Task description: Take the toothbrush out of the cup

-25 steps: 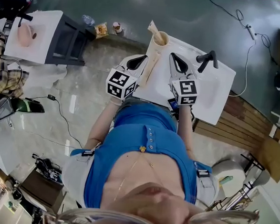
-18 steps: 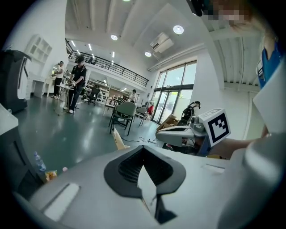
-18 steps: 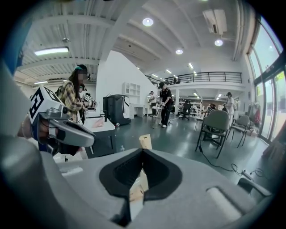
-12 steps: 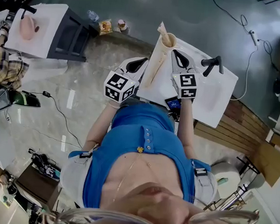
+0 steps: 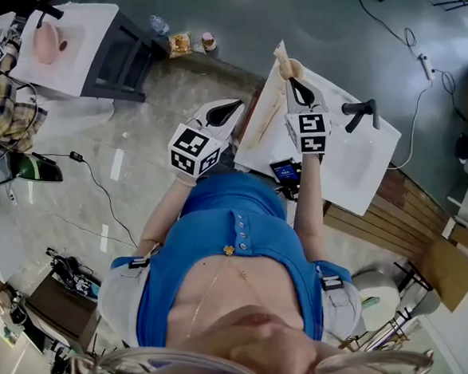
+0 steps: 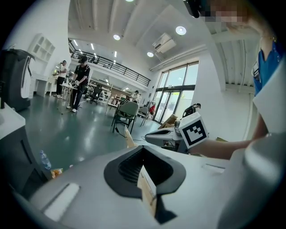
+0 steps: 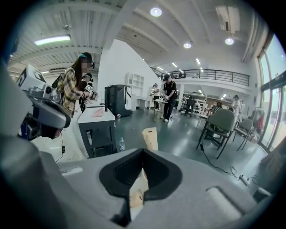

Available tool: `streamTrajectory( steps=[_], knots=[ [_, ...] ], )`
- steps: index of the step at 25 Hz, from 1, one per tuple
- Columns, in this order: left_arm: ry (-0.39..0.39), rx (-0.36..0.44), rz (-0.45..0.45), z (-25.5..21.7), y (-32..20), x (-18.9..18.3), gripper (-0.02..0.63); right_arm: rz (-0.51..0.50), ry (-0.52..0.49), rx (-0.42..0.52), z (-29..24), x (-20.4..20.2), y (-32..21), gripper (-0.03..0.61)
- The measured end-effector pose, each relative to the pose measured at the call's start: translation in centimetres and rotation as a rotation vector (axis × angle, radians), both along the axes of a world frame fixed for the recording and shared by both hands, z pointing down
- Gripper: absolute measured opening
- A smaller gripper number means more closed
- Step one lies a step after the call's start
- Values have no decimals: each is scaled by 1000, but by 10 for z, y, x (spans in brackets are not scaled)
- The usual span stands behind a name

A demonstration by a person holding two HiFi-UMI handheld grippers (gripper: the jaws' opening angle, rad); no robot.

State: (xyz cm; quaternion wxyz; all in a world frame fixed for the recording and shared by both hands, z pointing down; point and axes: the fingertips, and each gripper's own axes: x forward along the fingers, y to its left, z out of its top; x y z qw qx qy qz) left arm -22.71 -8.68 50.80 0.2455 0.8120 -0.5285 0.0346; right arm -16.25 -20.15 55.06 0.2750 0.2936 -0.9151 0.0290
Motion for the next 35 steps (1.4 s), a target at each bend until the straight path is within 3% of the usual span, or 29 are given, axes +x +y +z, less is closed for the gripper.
streamTrajectory(
  steps=[12, 14, 25, 35],
  knots=[
    [2, -8, 7, 5, 4, -27, 2, 28, 92, -25, 35, -19, -26, 5],
    [2, -12, 4, 6, 6, -31, 1, 37, 105, -30, 40, -20, -30, 38],
    [17, -30, -2, 12, 11, -36, 2, 37, 192, -65, 64, -21, -45, 83],
    [17, -44, -19, 16, 14, -39, 2, 59, 193, -66, 69, -18, -52, 52]
  ],
)
